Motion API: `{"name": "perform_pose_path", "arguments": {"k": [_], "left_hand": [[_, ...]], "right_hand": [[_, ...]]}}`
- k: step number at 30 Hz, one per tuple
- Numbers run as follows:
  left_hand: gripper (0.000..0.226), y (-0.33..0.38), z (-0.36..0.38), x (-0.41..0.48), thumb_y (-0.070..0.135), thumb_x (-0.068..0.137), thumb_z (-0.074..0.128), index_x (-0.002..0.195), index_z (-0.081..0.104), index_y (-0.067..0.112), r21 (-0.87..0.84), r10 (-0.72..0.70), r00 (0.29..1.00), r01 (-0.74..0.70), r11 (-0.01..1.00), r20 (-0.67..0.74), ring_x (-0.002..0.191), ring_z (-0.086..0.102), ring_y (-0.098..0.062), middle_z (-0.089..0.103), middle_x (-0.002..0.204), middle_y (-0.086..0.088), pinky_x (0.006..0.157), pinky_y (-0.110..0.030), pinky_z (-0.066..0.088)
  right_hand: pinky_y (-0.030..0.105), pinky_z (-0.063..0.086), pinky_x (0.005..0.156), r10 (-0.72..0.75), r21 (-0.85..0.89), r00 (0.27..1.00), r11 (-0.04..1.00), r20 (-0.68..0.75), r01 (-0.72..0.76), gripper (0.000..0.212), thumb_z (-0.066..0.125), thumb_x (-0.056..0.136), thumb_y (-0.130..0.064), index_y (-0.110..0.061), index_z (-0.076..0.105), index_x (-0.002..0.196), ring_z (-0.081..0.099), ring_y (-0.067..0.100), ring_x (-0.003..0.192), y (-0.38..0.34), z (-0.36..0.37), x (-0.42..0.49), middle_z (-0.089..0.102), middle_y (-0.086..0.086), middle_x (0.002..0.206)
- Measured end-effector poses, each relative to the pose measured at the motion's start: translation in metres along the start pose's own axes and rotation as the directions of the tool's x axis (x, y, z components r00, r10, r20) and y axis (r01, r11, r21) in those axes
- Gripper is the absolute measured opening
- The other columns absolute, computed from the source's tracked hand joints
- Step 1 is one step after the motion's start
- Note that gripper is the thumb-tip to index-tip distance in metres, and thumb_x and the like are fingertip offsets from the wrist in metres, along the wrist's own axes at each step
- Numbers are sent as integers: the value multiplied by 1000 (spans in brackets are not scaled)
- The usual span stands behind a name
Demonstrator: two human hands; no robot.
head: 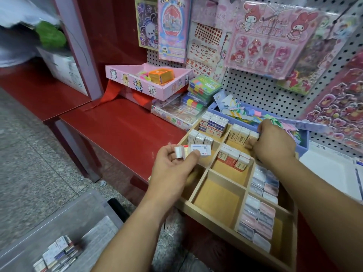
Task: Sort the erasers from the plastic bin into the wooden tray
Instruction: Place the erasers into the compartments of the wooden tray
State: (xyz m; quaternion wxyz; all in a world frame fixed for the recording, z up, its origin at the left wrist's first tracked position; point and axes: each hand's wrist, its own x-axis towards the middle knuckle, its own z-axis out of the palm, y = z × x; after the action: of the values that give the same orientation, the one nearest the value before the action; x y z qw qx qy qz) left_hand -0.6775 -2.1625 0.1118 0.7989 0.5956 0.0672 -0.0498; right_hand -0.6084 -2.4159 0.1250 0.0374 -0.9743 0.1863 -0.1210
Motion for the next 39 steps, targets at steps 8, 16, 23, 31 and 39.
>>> {"name": "perform_pose_path", "arguments": {"k": [8,16,23,31,39], "left_hand": [[44,0,5,0,11,87,77,121,53,-3,-56,10,1000,-10,998,2,86,70,-16,76,102,-12,88,-35,55],[63,1,2,1,24,70,82,120,55,-4,-42,13,999,-11,999,43,91,72,-19,76,106,-15,92,-37,57],[33,1,-5,6,9,88,76,115,59,-2,-50,-10,1000,8,999,-25,87,73,-18,77,99,-12,89,-34,57],[35,-2,-8,12,9,89,76,117,57,1,-87,-8,993,-2,996,-115,79,73,-15,77,95,-9,80,-31,55],[31,-1,-6,12,6,90,73,117,59,0,-90,-9,997,2,996,-73,94,75,-19,78,100,-9,93,-35,56]], "right_hand": [[26,51,63,-279,810,903,574,326,-116,23,68,91,-45,-23,74,89,62,9,65,-63,-63,-91,72,2,78],[33,57,72,-214,864,848,269,485,-427,21,77,87,-22,-10,73,102,64,19,70,-67,-43,-89,71,7,75],[22,53,56,-161,867,857,189,490,-461,13,72,92,-16,-8,65,100,61,11,60,-71,-38,-82,69,6,71],[35,53,70,-242,479,963,864,121,157,23,84,80,-32,-24,67,93,62,14,80,-67,-11,-41,64,-8,85],[35,45,73,-408,130,910,908,66,398,20,73,88,-36,-24,61,100,56,23,101,-89,8,-31,60,-2,102]]}}
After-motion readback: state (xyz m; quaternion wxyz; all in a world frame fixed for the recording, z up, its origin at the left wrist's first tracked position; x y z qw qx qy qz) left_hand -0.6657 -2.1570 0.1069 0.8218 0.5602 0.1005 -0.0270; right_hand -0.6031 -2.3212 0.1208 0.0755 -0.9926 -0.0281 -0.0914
